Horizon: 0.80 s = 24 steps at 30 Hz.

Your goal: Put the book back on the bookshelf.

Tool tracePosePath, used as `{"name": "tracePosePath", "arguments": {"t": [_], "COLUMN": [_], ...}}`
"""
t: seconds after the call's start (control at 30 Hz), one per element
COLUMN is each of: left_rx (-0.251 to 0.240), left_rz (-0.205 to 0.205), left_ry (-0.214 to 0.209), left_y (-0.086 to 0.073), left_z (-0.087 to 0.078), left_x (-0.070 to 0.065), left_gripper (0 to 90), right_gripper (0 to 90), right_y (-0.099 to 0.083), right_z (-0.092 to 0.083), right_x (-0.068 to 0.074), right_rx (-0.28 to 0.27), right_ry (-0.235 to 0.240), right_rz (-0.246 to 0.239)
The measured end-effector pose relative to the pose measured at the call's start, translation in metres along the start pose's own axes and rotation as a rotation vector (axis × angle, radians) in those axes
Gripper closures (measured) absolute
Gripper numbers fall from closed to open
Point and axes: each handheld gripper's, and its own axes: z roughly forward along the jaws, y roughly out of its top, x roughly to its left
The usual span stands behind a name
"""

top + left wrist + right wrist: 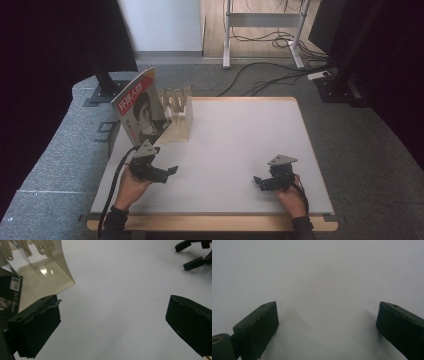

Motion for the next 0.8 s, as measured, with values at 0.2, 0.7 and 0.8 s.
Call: {"name": "tracePosePath", "arguments": {"t": [0.2,0.7,0.8], "left_rx": [0.035,0.138,0.173], "left_rz": [-0.012,-0.015,-0.006], "left_ry": [-0.010,-0.016,-0.002], "left_y": [-0.012,-0.043,-0.045], "left_z": [0.020,0.056,0.062], "left_x": [0.000,-0.005,-0.008], "left_gripper": [0.0,0.0,0.0], "right_gripper": [3.6,3.6,3.6], "right_y": [0.000,0.000,0.000], "right_z": [0.000,0.000,0.000], "right_x": [0.000,0.000,0.000], "right_rx": [0.000,-0.001,-0.001], "right_ry": [0.000,0.001,0.001], "right_rz": [0.000,0.001,0.001]}}
